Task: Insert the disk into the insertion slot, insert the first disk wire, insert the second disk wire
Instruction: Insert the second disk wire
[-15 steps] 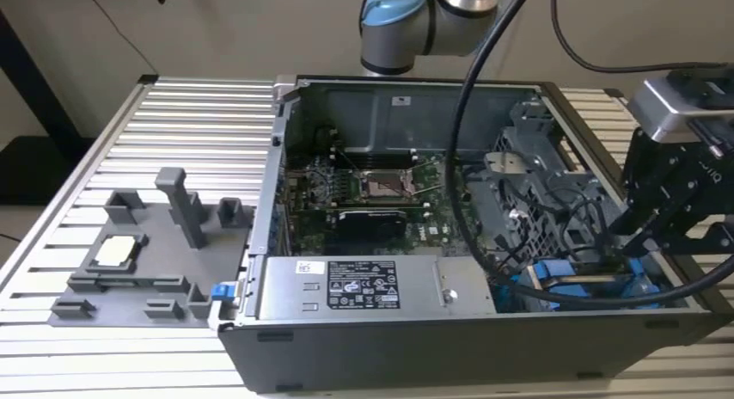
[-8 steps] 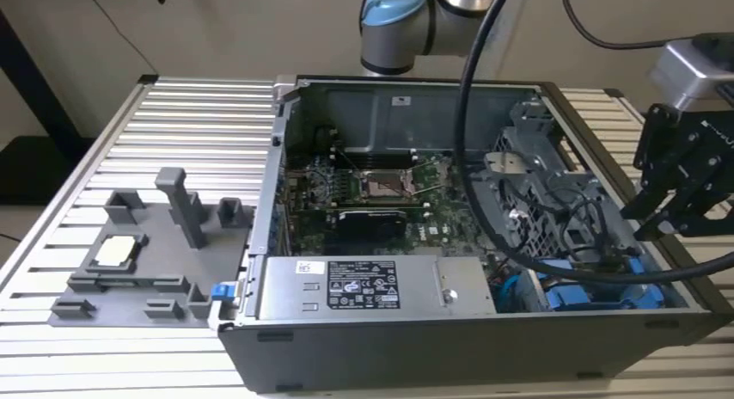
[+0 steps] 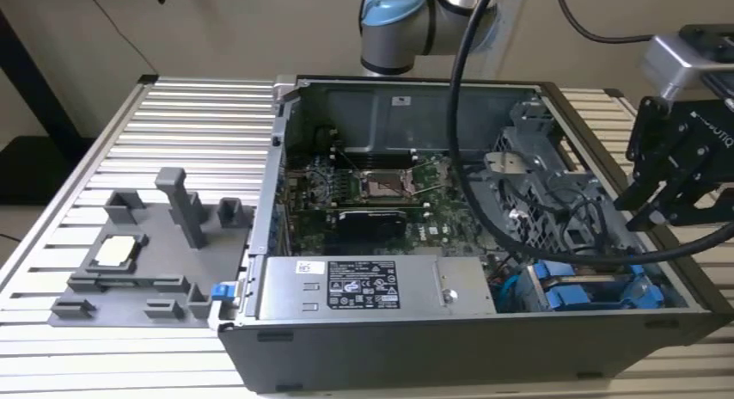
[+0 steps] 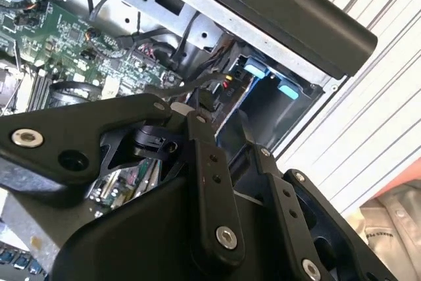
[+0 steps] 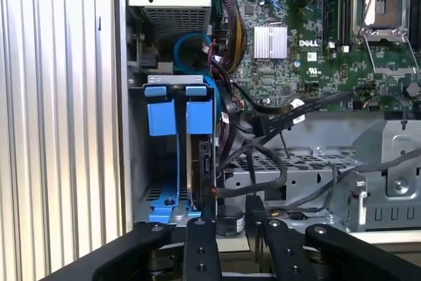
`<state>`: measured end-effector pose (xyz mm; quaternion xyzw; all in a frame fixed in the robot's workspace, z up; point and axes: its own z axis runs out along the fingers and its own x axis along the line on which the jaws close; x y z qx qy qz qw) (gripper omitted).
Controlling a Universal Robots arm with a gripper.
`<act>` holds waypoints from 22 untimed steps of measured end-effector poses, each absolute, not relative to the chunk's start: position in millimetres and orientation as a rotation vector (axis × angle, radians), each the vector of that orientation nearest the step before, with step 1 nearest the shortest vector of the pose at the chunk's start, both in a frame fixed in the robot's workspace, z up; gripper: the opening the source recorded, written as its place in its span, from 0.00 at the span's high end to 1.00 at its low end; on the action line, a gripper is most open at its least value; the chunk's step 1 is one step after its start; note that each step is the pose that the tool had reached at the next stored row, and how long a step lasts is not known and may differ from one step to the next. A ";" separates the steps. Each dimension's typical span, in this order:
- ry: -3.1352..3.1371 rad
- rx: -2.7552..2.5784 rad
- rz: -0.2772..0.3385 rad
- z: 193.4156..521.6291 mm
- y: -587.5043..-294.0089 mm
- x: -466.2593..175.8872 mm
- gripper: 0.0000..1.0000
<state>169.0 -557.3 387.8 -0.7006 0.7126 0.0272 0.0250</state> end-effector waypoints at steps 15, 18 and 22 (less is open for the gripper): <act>2.204 -2.167 0.083 387.9 -532.6 162.1 0.67; 2.204 -2.167 0.083 387.8 -537.0 158.7 0.67; 2.204 -2.167 0.083 387.6 -540.4 151.8 0.67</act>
